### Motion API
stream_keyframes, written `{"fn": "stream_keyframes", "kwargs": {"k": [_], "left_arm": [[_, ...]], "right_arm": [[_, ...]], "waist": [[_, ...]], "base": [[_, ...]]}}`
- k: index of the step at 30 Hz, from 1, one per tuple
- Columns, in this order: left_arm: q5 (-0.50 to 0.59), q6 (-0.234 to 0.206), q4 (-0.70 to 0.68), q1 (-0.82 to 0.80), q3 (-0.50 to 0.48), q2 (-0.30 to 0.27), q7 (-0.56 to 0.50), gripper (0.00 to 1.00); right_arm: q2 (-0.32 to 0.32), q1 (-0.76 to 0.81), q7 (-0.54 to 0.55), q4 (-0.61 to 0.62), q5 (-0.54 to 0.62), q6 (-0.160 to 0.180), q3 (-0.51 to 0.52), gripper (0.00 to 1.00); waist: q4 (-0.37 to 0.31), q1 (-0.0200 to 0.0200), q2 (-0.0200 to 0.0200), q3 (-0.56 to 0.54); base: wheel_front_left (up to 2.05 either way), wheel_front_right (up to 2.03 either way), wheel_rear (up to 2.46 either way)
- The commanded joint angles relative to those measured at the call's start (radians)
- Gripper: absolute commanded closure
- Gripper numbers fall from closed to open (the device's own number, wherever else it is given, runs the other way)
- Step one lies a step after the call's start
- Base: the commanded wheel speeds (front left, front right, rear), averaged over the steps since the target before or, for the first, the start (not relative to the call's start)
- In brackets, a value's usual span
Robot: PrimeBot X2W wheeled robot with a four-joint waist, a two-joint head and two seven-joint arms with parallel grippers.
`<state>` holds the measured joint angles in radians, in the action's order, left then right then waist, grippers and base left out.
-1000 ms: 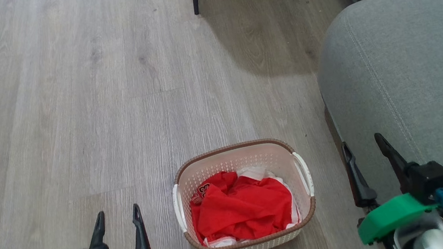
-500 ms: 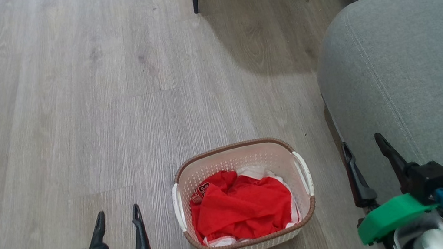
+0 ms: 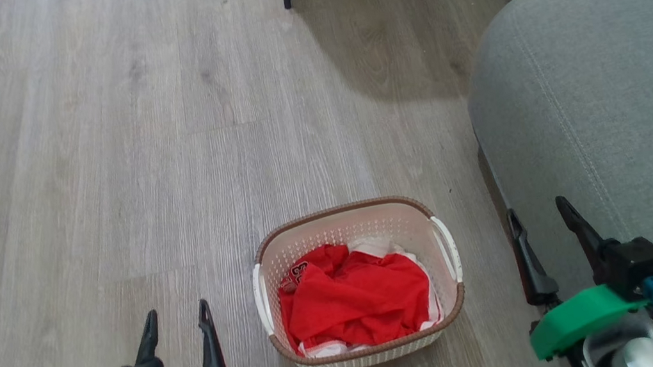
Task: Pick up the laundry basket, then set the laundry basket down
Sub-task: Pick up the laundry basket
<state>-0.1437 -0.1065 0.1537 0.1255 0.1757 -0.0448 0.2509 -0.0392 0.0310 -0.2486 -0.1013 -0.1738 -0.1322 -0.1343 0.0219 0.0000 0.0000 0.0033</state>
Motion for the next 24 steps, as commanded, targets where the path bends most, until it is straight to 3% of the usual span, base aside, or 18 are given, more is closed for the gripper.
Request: {"fn": "stream_keyframes", "kwargs": {"k": [1,13,24], "left_arm": [[-0.006,-0.006,-0.032,-0.045,-0.028,-0.005,0.011,0.00],[-0.028,-0.002,0.014,-0.144,0.017,-0.005,0.011,0.00],[-0.069,0.001,0.162,-0.354,0.061,-0.005,0.011,0.00]], "right_arm": [[-0.011,-0.024,-0.013,0.026,0.009,0.002,-0.019,0.00],[-0.011,-0.129,-0.013,-0.049,0.038,0.002,-0.022,0.00],[-0.011,-0.353,-0.013,-0.209,0.083,0.002,-0.004,0.00]], "waist": [[0.001,0.0000,0.0000,0.006],[0.002,0.0000,0.0000,0.155],[0.001,0.0000,0.0000,0.413]], "base": [[0.00,0.00,0.00],[0.00,0.00,0.00],[0.00,0.00,0.00]]}}
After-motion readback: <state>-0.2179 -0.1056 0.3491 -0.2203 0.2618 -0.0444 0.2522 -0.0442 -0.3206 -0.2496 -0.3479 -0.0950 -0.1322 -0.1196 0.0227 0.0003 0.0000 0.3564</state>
